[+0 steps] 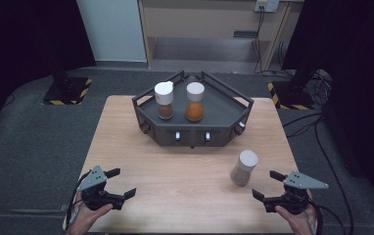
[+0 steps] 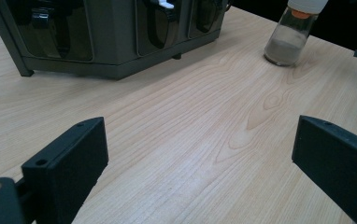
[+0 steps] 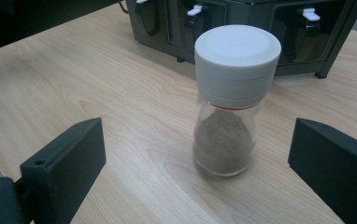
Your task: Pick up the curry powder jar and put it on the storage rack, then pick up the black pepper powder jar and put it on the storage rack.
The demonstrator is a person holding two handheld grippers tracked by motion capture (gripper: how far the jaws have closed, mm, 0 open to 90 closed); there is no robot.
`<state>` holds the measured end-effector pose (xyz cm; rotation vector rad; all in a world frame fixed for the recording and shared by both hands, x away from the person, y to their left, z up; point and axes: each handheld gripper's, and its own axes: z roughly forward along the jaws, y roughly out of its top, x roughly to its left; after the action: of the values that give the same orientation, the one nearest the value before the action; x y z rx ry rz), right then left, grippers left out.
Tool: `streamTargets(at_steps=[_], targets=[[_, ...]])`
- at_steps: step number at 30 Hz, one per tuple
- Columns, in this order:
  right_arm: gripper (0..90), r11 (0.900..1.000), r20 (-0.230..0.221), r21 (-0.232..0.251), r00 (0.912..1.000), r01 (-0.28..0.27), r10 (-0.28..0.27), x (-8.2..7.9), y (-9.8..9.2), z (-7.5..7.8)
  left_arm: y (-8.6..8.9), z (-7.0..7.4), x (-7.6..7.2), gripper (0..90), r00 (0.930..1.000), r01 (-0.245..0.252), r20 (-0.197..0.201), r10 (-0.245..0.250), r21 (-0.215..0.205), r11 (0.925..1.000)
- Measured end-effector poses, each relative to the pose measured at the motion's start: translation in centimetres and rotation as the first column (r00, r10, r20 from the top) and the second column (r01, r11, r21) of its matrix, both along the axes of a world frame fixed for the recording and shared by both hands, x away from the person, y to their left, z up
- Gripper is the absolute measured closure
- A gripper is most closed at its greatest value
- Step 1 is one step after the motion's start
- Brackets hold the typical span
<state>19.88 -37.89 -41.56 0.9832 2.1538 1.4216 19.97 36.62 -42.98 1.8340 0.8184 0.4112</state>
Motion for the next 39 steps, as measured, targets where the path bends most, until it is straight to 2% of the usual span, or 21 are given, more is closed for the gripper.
streamTargets(at_steps=[12, 24, 39], targets=[[3.9, 0.999, 0.034, 0.026, 0.999, 0.028, -0.029, -0.9, -0.3, 0.6, 0.0, 0.0, 0.0, 2.9, 1.0, 0.0, -0.001, 0.0, 0.002, 1.0], [2.8, 0.999, 0.023, 0.049, 0.9996, 0.014, -0.015, -0.8, -1.1, 2.2, 0.0, 0.0, 0.0, 2.9, 0.9999, -0.008, -0.007, 0.008, -0.001, 1.0], [3.0, 0.999, 0.025, 0.035, 0.9997, 0.004, -0.005, -0.3, -2.0, 5.0, 0.0, 0.0, 0.0, 2.9, 0.9999, -0.009, -0.009, 0.009, -0.002, 1.0]])
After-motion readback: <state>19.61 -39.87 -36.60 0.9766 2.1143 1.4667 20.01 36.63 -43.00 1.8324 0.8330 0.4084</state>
